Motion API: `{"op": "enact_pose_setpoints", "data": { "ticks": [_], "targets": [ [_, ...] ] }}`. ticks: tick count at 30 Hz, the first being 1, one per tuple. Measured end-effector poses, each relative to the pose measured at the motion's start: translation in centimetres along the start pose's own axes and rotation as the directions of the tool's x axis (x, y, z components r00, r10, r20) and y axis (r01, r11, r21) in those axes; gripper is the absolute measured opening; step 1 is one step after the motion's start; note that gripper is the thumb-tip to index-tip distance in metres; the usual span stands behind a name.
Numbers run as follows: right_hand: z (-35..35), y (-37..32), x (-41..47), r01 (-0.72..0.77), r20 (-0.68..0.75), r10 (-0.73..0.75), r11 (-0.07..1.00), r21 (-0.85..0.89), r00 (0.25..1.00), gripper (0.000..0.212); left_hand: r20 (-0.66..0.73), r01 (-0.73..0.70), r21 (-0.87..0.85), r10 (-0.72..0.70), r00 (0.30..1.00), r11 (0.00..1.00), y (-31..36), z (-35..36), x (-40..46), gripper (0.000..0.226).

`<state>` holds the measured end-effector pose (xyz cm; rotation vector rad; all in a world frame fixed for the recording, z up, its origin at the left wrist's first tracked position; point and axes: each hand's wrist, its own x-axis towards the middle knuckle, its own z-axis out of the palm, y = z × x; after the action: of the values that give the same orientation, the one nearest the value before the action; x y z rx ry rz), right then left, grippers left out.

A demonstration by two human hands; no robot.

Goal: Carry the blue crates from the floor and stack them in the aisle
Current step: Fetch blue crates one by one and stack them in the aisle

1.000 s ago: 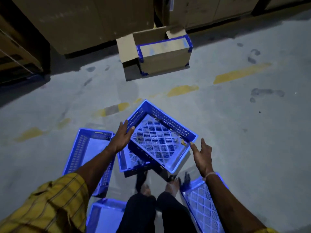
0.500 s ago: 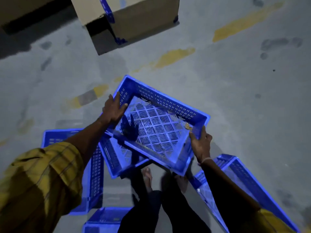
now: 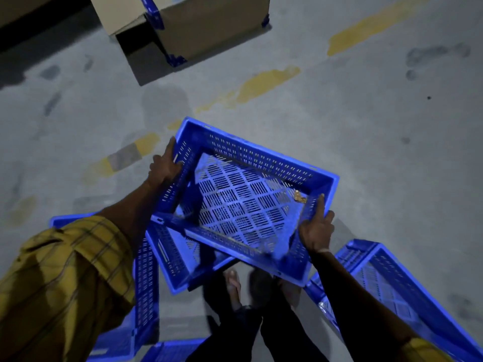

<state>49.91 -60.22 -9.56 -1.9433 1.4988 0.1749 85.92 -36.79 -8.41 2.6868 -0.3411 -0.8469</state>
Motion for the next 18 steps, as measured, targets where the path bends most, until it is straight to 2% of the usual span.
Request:
{"op": "enact_pose_setpoints", "data": {
  "ticks": [2,8,12,16,18],
  "targets": [
    [-1.1,-0.1,0.2,-0.021,-0.005,0.021,1.000,-0.021,1.000,0.083,0.018,0.021,-0.045,-0.020,1.000,0.999,-0.6,0.1,0.7,0.086],
    [-7.4,-0.4,-0.5,-0.055,-0.043,0.054,0.998,-0.011,0.998,0.082,0.016,-0.090,-0.084,0.092,0.996,0.992,2.6,-2.0,-2.5,0.080],
    [-13.2,-0.5,-2.3,-0.075,-0.091,0.083,0.994,0.085,0.992,0.080,0.012,-0.248,-0.075,0.249,0.968,0.966,6.8,-5.5,-6.4,0.081],
    [-20.0,0.3,-5.7,-0.022,-0.162,0.050,0.985,0.171,0.986,0.078,0.010,-0.414,-0.025,0.414,0.910,0.910,12.4,-9.5,-11.4,0.081],
    [-23.5,1.1,-7.9,0.002,-0.198,0.039,0.979,0.202,0.979,0.077,0.014,-0.511,-0.001,0.511,0.860,0.860,14.5,-11.1,-14.0,0.079]
  ]
}}
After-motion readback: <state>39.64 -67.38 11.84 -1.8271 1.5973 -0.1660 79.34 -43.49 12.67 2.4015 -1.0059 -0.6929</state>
